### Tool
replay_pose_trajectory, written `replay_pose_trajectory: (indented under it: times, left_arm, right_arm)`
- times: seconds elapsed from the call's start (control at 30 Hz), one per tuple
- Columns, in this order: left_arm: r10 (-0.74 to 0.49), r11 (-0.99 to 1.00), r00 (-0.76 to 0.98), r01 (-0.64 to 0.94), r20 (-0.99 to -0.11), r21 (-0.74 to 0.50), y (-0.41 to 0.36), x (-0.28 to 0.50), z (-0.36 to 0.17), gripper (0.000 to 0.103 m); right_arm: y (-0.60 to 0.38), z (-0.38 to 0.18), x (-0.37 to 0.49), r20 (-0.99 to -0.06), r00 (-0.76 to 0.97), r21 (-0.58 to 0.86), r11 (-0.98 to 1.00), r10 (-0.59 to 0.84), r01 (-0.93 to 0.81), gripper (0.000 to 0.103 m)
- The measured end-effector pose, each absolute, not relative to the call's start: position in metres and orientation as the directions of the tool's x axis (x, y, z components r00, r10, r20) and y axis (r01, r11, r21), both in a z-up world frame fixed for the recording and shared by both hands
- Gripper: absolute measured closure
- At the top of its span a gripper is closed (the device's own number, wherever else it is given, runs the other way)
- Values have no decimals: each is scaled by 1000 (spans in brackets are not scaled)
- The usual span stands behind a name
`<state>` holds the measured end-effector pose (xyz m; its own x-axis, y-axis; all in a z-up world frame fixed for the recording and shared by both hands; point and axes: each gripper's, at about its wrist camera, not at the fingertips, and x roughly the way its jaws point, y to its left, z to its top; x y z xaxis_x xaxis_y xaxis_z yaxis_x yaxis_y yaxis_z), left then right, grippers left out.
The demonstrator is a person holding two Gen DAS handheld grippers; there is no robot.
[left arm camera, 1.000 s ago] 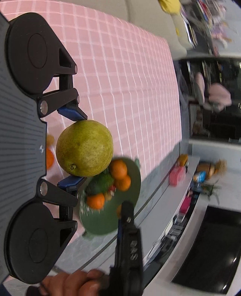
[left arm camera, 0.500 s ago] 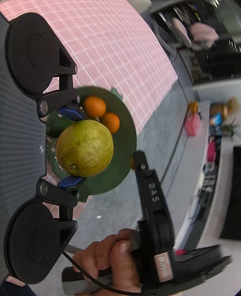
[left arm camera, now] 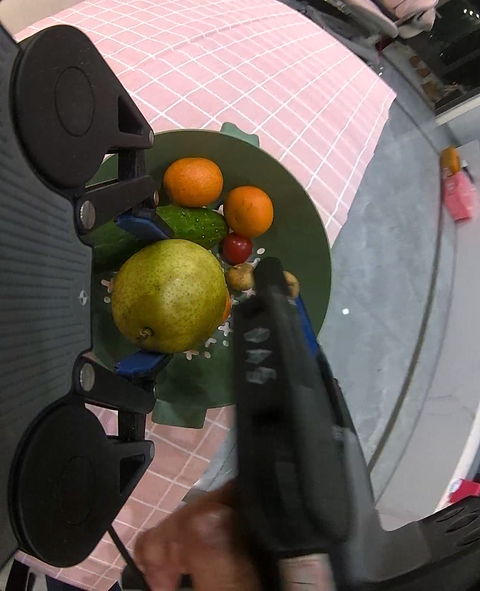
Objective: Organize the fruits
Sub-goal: 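Carry the pomelo in the left tool while the right tool carries the kiwi over the colander, then open the left tool to release the pomelo while the right tool drops the kiwi into the colander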
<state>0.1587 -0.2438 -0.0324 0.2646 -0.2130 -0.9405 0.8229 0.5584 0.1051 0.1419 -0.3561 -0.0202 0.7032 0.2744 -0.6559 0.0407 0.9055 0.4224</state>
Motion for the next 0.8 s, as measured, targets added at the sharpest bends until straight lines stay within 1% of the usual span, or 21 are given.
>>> replay_pose_trajectory:
  times: [0.17,0.4,0.47,0.5,0.53,0.57,0.6,0.8]
  left_arm:
    - [-173,549,202,832,-964,76,-255,177,-36,32]
    - [-79,482,206,864,-975,144,-275,172,-48,32]
    - [-61,470,218,867,-974,165,-278,170,-51,27]
    - [-56,468,222,867,-973,171,-281,171,-51,27]
    - [-54,472,228,863,-972,177,-279,170,-52,22]
    - [-53,481,225,860,-973,172,-279,172,-52,20]
    - [-53,488,220,857,-974,167,-278,174,-51,20]
    - [-59,498,235,849,-970,175,-269,171,-34,18]
  right_arm:
    - [-351,-31,150,-683,676,408,912,277,39,81]
    - [-347,-39,151,-694,661,410,912,286,35,80]
    - [-346,-40,151,-695,660,406,913,284,35,80]
    - [-346,-40,151,-695,660,407,913,284,35,79]
    - [-346,-39,151,-695,660,409,912,286,36,77]
    - [-347,-39,150,-693,662,412,910,287,38,75]
    - [-348,-38,150,-691,664,416,909,286,41,73]
    - [-354,-35,148,-682,674,442,894,284,70,71]
